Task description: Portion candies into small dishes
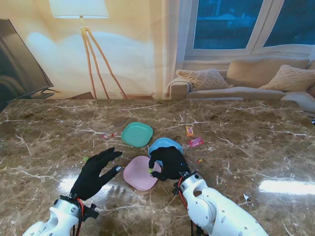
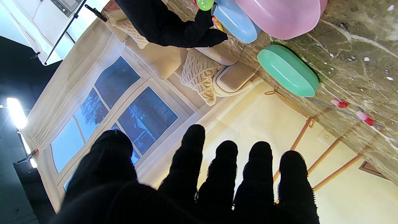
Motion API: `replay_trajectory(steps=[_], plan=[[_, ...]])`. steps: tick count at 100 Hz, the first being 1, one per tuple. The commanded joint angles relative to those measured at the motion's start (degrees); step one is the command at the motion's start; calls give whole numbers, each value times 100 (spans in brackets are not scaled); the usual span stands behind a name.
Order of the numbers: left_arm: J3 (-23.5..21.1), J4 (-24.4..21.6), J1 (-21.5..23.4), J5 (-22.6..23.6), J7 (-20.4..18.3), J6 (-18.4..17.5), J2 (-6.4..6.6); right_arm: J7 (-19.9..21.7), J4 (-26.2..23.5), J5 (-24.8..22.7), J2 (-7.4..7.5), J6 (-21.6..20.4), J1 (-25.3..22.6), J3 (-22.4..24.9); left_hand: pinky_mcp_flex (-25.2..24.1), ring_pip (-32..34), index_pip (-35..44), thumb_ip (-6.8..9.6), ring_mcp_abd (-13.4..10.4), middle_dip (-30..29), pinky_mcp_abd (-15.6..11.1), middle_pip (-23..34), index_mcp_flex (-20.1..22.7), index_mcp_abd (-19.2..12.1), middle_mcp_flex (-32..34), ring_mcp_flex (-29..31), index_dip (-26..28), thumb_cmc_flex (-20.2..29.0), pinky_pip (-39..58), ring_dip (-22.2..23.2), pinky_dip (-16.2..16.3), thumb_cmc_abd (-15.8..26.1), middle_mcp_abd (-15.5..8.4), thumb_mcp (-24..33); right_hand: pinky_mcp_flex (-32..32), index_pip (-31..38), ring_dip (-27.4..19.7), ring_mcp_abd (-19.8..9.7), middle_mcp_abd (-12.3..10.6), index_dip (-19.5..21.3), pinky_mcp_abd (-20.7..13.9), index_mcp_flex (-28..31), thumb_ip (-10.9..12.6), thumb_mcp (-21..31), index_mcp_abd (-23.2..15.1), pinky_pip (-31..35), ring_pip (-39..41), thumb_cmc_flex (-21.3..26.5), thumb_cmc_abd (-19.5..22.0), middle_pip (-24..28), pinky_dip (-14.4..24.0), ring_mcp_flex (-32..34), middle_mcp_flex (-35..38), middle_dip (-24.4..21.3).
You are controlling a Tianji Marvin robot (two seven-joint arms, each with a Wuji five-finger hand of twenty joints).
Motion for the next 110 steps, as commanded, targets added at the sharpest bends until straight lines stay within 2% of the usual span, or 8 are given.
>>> replay_trajectory(steps=[1, 29, 64, 69, 71, 77, 99, 110], plan=[[25, 4, 25, 4, 16, 18, -9, 143, 2, 43, -37, 69, -8, -9, -50, -57, -10, -91, -129, -46, 1, -11, -11, -98, 12, -16, -31, 146, 63, -53, -89, 210, -61, -111, -79, 467, -131, -215, -89, 103, -55, 263, -22, 111, -273, -87, -1, 258, 234, -9, 109, -234, -114, 14], [36, 12, 18, -4, -1, 21, -6, 247, 238, 132, -63, 153, 181, -213, -51, -59, -10, -93, -122, -45, 0, -10, -6, -95, 13, -20, -32, 148, 65, -54, -87, 211, -62, -111, -98, 402, -131, -218, -77, 84, -51, 149, -33, 71, -221, -80, 19, 229, 232, 5, 117, -259, -144, 14], [47, 23, 8, -16, -15, 12, -4, 291, 274, 117, -52, 187, 205, -261, -55, -61, -9, -92, -121, -45, -8, -10, -5, -103, 15, -23, -31, 153, 59, -54, -90, 208, -61, -109, -130, -50, -142, -213, -16, -57, -55, -474, -28, 74, 79, -88, 16, 158, 175, -26, 121, -352, -312, -2], [43, 23, 11, -13, -11, 12, -5, 308, 266, 110, -45, 187, 202, -261, -53, -59, -10, -92, -115, -44, -6, -9, -9, -100, 15, -17, -32, 151, 60, -53, -90, 209, -68, -109, -140, -617, -149, -208, 13, 193, -51, -477, 44, 166, 269, -99, 20, 49, 216, -29, 132, -381, -367, -11], [41, 23, 12, -13, -9, 13, -5, 311, 265, 107, -44, 185, 202, -262, -54, -59, -11, -92, -116, -45, -7, -10, -10, -98, 11, -19, -32, 152, 60, -53, -90, 209, -64, -109, -146, -1008, -149, -209, 11, 446, -50, -452, 137, 202, 365, -105, 20, -4, 243, -32, 138, -388, -391, -13], [39, 22, 15, -15, -3, 17, -7, 314, 263, 101, -41, 180, 200, -262, -51, -60, -8, -93, -118, -44, -2, -8, -2, -106, 16, -22, -31, 152, 62, -54, -89, 208, -66, -110, -154, -1506, -148, -199, 21, 615, -53, -433, 365, 290, 524, -110, 16, -126, 303, -36, 148, -414, -427, -13], [40, 23, 12, -16, -17, 17, -4, 284, 225, 78, -41, 190, 178, -241, -53, -58, -9, -94, -120, -45, -8, -11, -8, -102, 12, -18, -31, 156, 56, -53, -92, 208, -68, -110, -150, -1575, -140, -204, 26, 713, -45, -414, 350, 271, 509, -108, 29, -98, 313, -26, 156, -409, -430, -11], [37, 24, 14, -12, -13, 17, -5, 244, -2, -59, -1, 220, 62, -86, -55, -60, -9, -93, -125, -45, -1, -12, -8, -107, 11, -22, -31, 155, 58, -54, -90, 210, -63, -110, -154, -1579, -140, -209, 20, 721, -41, -417, 328, 261, 500, -112, 29, -134, 336, -27, 157, -411, -429, -13]])
